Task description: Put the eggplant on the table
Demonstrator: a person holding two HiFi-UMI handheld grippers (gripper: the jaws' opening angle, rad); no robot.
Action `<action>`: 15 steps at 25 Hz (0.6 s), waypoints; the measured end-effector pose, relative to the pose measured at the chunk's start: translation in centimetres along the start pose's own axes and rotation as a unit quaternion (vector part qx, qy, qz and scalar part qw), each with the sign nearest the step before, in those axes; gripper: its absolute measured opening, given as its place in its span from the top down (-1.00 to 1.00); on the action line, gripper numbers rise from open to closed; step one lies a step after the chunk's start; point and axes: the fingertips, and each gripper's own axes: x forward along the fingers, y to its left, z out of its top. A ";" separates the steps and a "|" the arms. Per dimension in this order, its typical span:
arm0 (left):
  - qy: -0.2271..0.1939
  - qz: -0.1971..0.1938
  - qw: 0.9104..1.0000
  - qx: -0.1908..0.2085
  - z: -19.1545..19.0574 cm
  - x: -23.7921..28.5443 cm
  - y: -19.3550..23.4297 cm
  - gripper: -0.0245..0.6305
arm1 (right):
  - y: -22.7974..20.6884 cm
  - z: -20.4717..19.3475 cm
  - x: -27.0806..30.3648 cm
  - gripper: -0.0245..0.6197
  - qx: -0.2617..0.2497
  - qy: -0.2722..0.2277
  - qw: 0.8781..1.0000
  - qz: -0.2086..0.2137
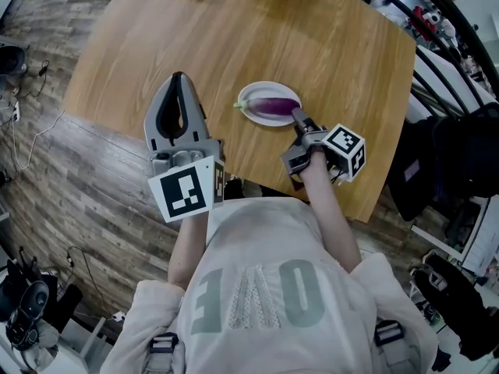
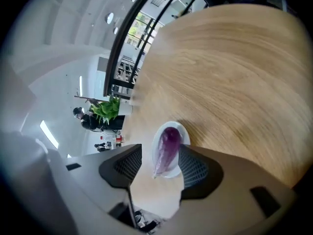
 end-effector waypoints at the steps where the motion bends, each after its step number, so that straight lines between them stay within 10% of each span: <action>1: 0.000 -0.001 1.000 -0.001 0.0 0.0 -0.1 0.90 | 1.1 0.9 -0.8 0.24 -0.019 -0.024 0.999 0.008; 4: 0.000 -0.004 1.000 -0.003 0.0 0.1 -0.4 0.90 | 4.8 3.7 -3.3 0.24 -0.107 -0.110 0.988 0.031; 7: -0.001 -0.007 1.000 -0.002 0.1 0.3 -0.7 0.90 | 9.3 5.7 -6.1 0.24 -0.229 -0.200 0.951 0.054; 15: -0.004 -0.013 1.000 -0.003 0.3 0.6 -1.0 0.90 | 19.0 2.7 -10.6 0.32 -0.526 -0.313 0.782 0.118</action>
